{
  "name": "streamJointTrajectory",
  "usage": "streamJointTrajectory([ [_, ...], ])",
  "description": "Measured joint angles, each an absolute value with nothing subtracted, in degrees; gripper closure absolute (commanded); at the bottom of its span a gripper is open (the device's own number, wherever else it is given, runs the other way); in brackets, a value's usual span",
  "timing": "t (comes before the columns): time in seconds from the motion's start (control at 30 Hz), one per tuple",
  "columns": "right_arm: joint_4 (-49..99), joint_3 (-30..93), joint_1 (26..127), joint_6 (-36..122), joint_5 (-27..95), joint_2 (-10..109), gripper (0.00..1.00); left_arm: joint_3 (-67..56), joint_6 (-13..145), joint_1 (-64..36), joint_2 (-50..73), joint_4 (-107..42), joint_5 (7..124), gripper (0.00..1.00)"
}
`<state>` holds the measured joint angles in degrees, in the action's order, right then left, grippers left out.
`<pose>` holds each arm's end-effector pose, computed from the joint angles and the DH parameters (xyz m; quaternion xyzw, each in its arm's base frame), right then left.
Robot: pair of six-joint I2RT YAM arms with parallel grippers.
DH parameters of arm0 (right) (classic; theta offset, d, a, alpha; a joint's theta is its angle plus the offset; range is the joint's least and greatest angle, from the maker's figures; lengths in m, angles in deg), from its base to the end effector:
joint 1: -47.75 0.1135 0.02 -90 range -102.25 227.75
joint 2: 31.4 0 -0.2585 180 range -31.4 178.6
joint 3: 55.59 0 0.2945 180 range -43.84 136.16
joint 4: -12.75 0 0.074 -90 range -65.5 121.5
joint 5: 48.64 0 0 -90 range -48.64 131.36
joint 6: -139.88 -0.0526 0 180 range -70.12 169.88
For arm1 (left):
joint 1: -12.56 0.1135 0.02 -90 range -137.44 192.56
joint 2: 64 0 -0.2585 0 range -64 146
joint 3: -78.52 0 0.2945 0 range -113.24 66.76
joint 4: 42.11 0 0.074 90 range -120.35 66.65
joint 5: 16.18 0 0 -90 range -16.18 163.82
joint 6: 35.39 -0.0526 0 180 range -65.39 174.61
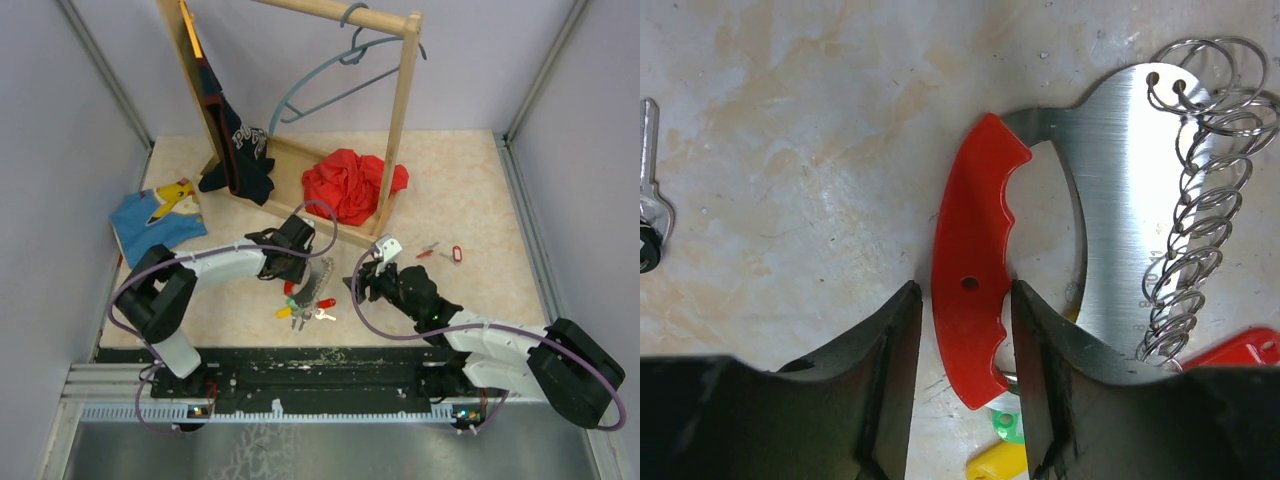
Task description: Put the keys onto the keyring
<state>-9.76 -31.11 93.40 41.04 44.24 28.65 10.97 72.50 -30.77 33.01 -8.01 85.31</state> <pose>0.1793 0.1796 0.1376 -0.2323 0.7476 0.2672 0.5619 0.2719 -0.2421 0.1128 0.1909 0.9499 -0.0320 0.2455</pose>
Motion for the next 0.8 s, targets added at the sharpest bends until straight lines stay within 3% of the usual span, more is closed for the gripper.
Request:
streamJointTrajectory([
  [0.07,-9.78,-31.11,93.40,41.04,43.89,28.65,0.35,10.91,72.52,-30.66,33.08,-8.05,85.26,0.65],
  [0.47,-12.21,-30.98,93.40,41.76,36.78,35.36,0.40,13.70,71.77,-30.42,30.02,-10.32,85.39,0.82],
  [0.8,-18.57,-30.34,93.40,44.89,32.00,42.82,0.48,18.40,68.87,-30.42,21.45,-17.12,86.68,0.85],
])
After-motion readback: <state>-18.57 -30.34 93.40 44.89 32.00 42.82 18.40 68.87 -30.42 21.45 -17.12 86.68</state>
